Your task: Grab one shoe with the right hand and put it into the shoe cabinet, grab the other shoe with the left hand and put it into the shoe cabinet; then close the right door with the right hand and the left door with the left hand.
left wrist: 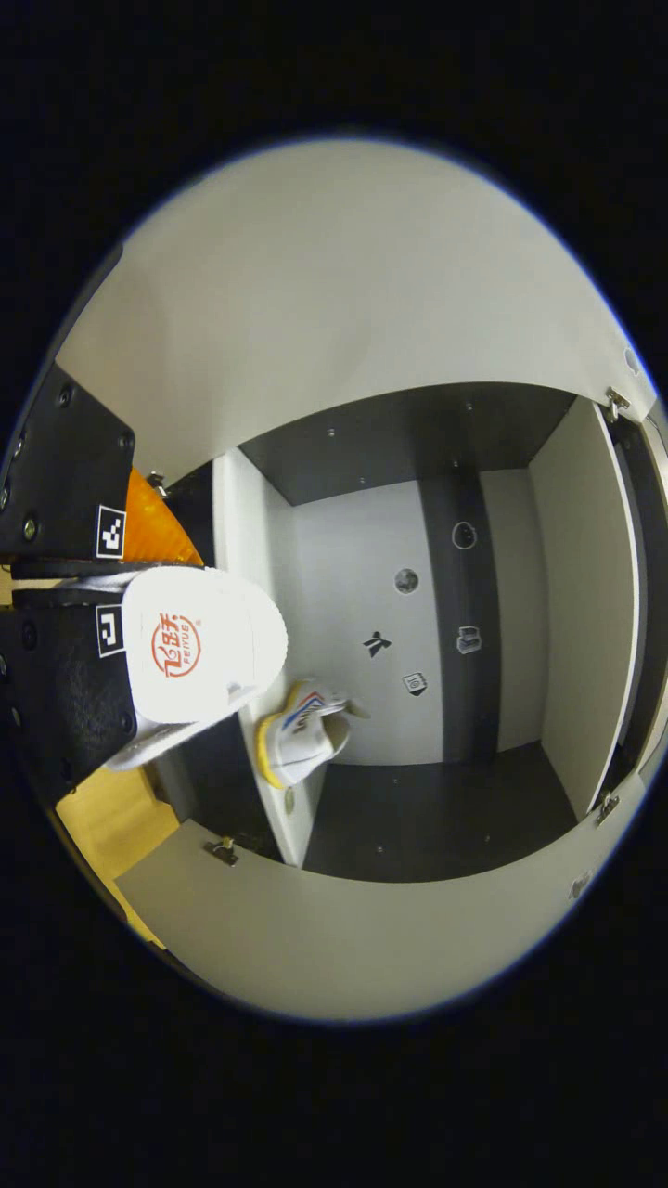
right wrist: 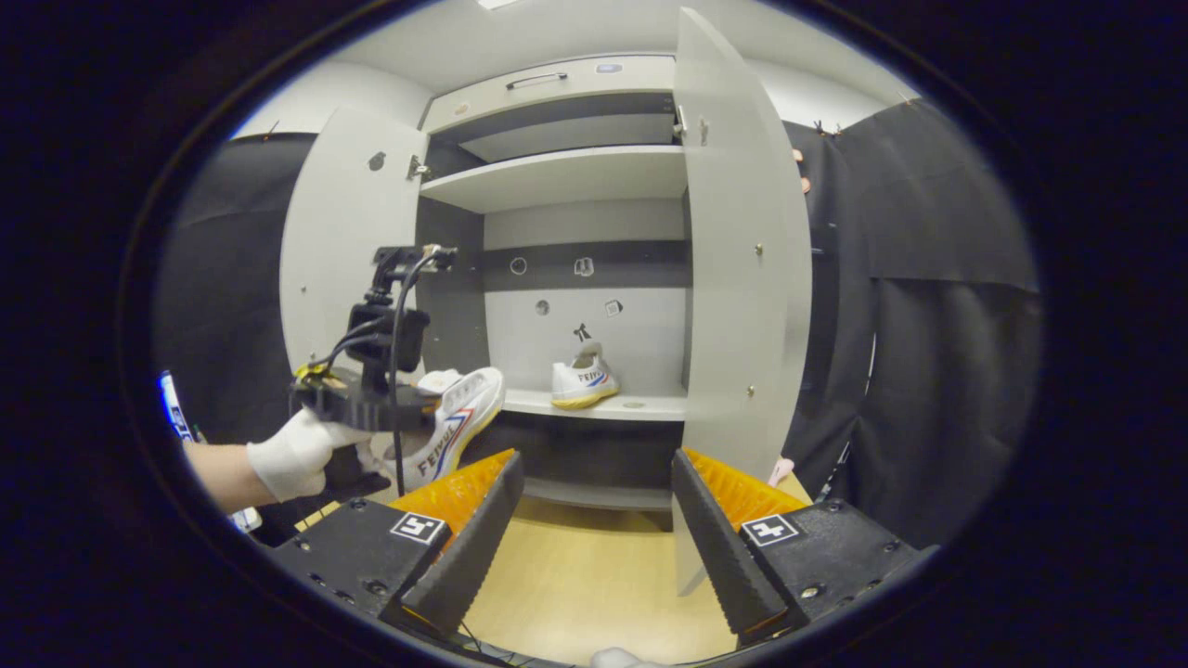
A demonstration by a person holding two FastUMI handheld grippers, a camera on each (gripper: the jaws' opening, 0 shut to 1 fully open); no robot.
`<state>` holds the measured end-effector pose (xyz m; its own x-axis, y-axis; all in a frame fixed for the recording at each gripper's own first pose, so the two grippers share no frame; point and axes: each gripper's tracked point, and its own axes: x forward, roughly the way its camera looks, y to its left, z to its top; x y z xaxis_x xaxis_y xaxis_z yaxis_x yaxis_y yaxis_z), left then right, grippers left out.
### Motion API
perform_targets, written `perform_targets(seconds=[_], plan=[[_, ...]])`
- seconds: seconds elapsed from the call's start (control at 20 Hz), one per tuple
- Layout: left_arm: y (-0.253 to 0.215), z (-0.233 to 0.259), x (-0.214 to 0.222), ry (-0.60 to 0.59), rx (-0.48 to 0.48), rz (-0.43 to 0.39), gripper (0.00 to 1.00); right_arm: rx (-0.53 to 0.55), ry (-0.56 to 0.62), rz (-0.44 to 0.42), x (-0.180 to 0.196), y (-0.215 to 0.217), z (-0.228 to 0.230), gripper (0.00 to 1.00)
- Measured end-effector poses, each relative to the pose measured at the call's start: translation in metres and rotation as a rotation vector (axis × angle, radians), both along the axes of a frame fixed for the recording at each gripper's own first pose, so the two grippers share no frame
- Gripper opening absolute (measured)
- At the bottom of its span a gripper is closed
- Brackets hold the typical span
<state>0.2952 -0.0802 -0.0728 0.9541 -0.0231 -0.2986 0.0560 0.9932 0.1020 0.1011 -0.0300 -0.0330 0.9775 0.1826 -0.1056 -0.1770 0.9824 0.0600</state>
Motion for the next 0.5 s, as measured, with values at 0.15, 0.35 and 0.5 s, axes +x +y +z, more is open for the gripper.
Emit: perform_targets(seconds=[0.15, 0.35, 0.5], plan=[[-0.003, 0.023, 0.035, -0.031, 0.007, 0.009, 0.04, 0.005, 0.008, 0.024, 0.0, 0.007, -0.009, 1.0], [-0.008, 0.034, 0.106, -0.045, 0.073, 0.023, 0.04, -0.003, 0.013, 0.037, 0.004, 0.004, -0.011, 1.0], [-0.008, 0.024, 0.142, -0.018, 0.103, 0.041, 0.04, 0.025, 0.047, 0.059, 0.004, 0.007, -0.019, 1.0]])
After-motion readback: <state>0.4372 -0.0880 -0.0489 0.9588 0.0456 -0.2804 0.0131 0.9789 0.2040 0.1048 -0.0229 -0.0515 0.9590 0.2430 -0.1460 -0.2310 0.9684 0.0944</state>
